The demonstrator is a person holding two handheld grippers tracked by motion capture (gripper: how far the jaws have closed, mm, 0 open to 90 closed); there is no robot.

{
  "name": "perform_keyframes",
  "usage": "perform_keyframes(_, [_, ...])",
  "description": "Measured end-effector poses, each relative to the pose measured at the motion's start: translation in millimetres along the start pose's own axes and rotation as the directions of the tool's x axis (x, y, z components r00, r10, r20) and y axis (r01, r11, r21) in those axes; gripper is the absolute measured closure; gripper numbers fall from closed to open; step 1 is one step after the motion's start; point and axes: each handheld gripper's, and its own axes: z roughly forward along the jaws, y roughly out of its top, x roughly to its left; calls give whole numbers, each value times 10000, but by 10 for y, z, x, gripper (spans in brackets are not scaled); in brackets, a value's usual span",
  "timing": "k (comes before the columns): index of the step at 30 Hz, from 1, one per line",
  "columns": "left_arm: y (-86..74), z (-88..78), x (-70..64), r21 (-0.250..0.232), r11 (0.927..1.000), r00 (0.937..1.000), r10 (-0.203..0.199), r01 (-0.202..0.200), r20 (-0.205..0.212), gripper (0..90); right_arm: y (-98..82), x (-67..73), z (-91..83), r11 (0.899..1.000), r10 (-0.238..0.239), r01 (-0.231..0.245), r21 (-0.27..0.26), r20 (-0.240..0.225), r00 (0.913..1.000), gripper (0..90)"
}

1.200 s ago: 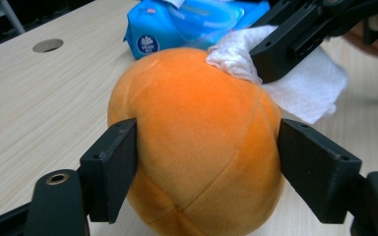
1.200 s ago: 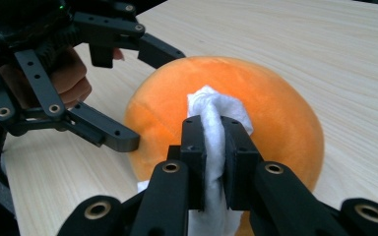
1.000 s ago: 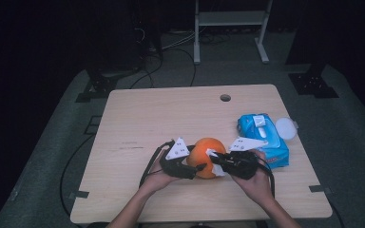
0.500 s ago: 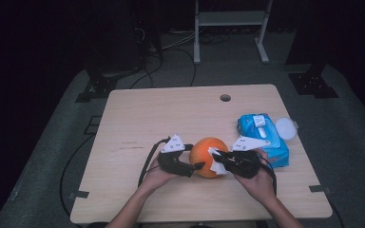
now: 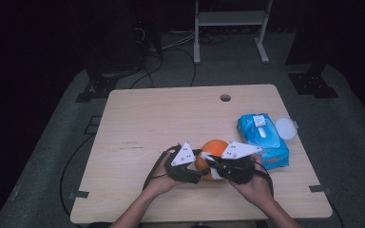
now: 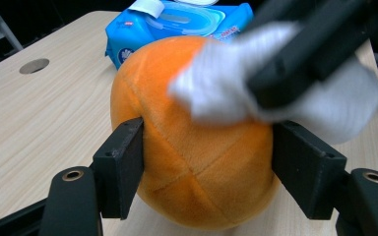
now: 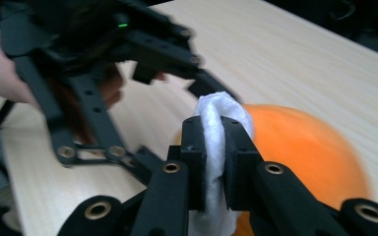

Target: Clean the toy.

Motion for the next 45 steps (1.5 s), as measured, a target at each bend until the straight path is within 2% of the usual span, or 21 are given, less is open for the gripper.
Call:
perform_keyframes(3, [-4, 4, 13, -44, 9999, 9999, -153, 153, 33, 311, -21, -118, -64, 9999, 127, -126, -21, 505, 9986, 807])
perform_keyframes(5, [7, 13, -1, -28, 9999, 9999, -101, 101, 8, 308, -30, -159, -74, 9994, 343, -343, -20, 430, 9985, 807])
perform_keyframes(7, [22, 24, -21, 76, 10000, 10000, -18, 19, -25, 296, -26, -124, -52, 9996, 261, -262, 50, 354, 9990, 807])
perform_keyframes(11, [38, 41, -66, 223, 9988, 9991, 427, -425, -48, 279, -6, 41, 59, 9996, -59, 72, 281, -446, 9990, 806])
perform_keyframes(12, [35, 39, -67, 255, 9985, 9988, 483, -481, -61, 279, -2, 78, 79, 9990, -253, 268, 365, -415, 9988, 805])
perform_keyframes(13, [29, 35, -63, 178, 9991, 9993, 377, -376, -29, 280, 2, 93, 83, 9986, -342, 356, 389, -359, 9988, 806])
perform_keyframes(16, [19, 31, -55, 187, 9989, 9991, 434, -434, -27, 289, 16, 10, 25, 9998, -65, 70, 202, -275, 9996, 807])
perform_keyframes(21, [-7, 26, -24, 211, 9993, 9995, 303, -303, 23, 287, -19, -242, -93, 9987, 489, -493, 87, 377, 9981, 806])
perform_keyframes(23, [-16, 25, -2, 113, 9999, 9999, 53, -55, 165, 278, -63, -341, -104, 9965, 825, -831, 131, 420, 9957, 806])
perform_keyframes(24, [-16, 25, 11, 11, 9998, 9993, -200, 199, 303, 266, -87, -373, -102, 9953, 948, -954, 161, 356, 9949, 806])
perform_keyframes(27, [-18, 20, 62, -227, 9931, 9905, -1133, 1154, 773, 226, -112, -396, -97, 9937, 1093, -1097, 210, 213, 9938, 806])
perform_keyframes(29, [-24, 18, 93, -315, 9866, 9839, -1569, 1601, 852, 231, -102, -378, -96, 9942, 1047, -1050, 243, 151, 9944, 806])
perform_keyframes(31, [-26, 24, 93, -270, 9840, 9826, -1738, 1759, 657, 249, -88, -331, -82, 9949, 975, -973, 276, -46, 9952, 806])
perform_keyframes(34, [-14, 27, 54, -243, 9874, 9865, -1546, 1561, 534, 270, -42, -206, -41, 9977, 614, -607, 294, -229, 9978, 806])
perform_keyframes(37, [1, 32, 7, -172, 9945, 9941, -1023, 1030, 365, 290, 5, -79, -3, 9992, 237, -223, 332, -439, 9988, 806])
perform_keyframes(39, [1, 28, 4, -118, 9963, 9960, -853, 856, 282, 297, 17, -37, 10, 9993, 36, -23, 378, -345, 9994, 806])
perform_keyframes(41, [-6, 24, 10, -146, 9961, 9958, -865, 870, 294, 302, 15, -70, -10, 9993, 85, -74, 369, -289, 9995, 806])
perform_keyframes(45, [-9, 27, 17, -186, 9952, 9949, -956, 962, 336, 303, -18, -221, -80, 9985, 412, -415, 357, 88, 9991, 806])
